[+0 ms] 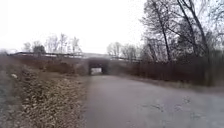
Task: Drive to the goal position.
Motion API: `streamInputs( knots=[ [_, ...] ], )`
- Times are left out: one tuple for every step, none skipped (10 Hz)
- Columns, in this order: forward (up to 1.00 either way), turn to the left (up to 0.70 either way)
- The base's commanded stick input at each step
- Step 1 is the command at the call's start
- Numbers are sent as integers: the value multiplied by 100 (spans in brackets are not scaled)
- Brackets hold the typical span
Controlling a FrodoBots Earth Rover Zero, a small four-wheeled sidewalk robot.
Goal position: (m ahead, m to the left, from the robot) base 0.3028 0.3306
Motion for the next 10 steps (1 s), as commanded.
streamInputs(
  knots=[
    [12, -26],
    [17, -19],
    [21, -13],
    [25, -6],
    [29, 0],
    [33, 0],
    [36, 0],
    [40, 0],
    [43, 0],
    [45, 0]
  ],
)
